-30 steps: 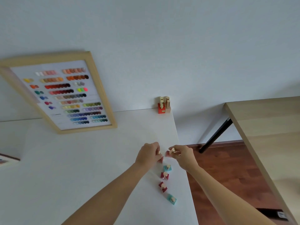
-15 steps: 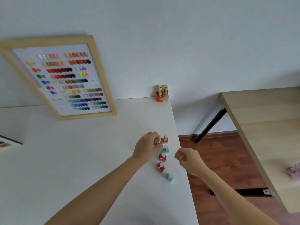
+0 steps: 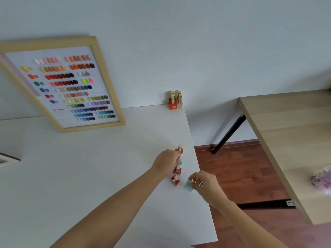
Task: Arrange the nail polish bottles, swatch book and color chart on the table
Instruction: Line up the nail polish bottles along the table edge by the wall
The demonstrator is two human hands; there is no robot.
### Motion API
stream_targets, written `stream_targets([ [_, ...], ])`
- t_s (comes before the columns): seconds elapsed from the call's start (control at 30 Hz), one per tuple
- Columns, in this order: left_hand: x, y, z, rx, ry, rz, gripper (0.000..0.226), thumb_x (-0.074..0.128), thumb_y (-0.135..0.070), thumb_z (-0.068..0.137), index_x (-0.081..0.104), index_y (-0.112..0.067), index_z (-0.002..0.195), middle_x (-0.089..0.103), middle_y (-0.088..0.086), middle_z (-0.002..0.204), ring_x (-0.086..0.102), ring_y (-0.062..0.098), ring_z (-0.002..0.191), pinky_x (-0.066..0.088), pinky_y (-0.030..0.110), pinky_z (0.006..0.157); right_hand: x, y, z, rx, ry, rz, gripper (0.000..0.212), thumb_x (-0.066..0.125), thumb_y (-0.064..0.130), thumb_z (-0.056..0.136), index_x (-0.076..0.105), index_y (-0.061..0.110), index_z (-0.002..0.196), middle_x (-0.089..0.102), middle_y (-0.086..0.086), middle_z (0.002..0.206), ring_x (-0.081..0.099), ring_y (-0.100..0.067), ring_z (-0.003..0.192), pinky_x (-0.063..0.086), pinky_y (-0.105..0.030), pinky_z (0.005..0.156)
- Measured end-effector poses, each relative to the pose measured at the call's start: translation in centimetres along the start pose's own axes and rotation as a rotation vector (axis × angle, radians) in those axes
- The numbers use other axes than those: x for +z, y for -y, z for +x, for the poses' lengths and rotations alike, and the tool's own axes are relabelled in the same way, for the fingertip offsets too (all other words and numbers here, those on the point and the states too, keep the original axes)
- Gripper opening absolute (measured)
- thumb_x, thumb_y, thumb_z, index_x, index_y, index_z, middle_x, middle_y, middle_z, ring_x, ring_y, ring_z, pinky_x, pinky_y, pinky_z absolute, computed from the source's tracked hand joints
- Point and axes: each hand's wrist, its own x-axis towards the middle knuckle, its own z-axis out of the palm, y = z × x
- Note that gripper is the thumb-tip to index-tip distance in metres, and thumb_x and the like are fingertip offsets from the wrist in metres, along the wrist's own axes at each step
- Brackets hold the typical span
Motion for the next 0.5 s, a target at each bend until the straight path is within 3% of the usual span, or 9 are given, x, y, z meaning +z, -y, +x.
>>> stream_targets([
  [0.17, -1.3, 2.6, -2.0, 0.014, -0.031, -0.009, 0.019, 0.048, -0.014, 0.093, 0.065, -0.004, 0.093, 0.066, 0.014, 0.083, 0.061, 0.032, 0.076, 0.049, 0.038, 0.065, -3.7, 0.7, 1.5, 0.001, -0.300, 0.055, 0.016, 0.074, 0.005, 0.077, 0.072, 0.011, 0.091, 0.066, 0.000, 0.080, 0.057, -0.006, 0.065, 0.043, -0.006, 0.063],
  [0.27, -2.2, 4.5, -3.6, 0.004, -0.031, 0.025, 0.019, 0.049, -0.018, 0.094, 0.060, -0.004, 0.086, 0.065, 0.012, 0.082, 0.059, 0.028, 0.075, 0.050, 0.040, 0.068, -5.2, 3.1, 3.3, -0.038, -0.401, 0.133, 0.015, 0.074, 0.010, 0.078, 0.072, 0.014, 0.092, 0.069, 0.002, 0.079, 0.063, -0.009, 0.068, 0.046, -0.006, 0.065],
  [0.4, -2.8, 6.3, -5.2, -0.020, -0.024, 0.050, 0.017, 0.050, -0.020, 0.094, 0.059, -0.007, 0.089, 0.063, 0.010, 0.084, 0.056, 0.027, 0.077, 0.044, 0.035, 0.068, -4.3, 7.9, 6.6, -0.138, -0.324, 0.214, 0.016, 0.072, 0.012, 0.081, 0.071, 0.016, 0.096, 0.070, 0.005, 0.083, 0.065, -0.003, 0.073, 0.048, -0.007, 0.070],
  [0.5, -2.8, 7.2, -6.1, -0.022, -0.019, 0.059, 0.016, 0.049, -0.021, 0.094, 0.059, -0.009, 0.091, 0.062, 0.008, 0.085, 0.055, 0.024, 0.076, 0.045, 0.035, 0.069, -2.3, 11.0, 9.2, -0.156, -0.174, 0.136, 0.020, 0.068, 0.011, 0.084, 0.069, 0.009, 0.103, 0.072, -0.006, 0.093, 0.065, -0.016, 0.080, 0.048, -0.015, 0.076],
])
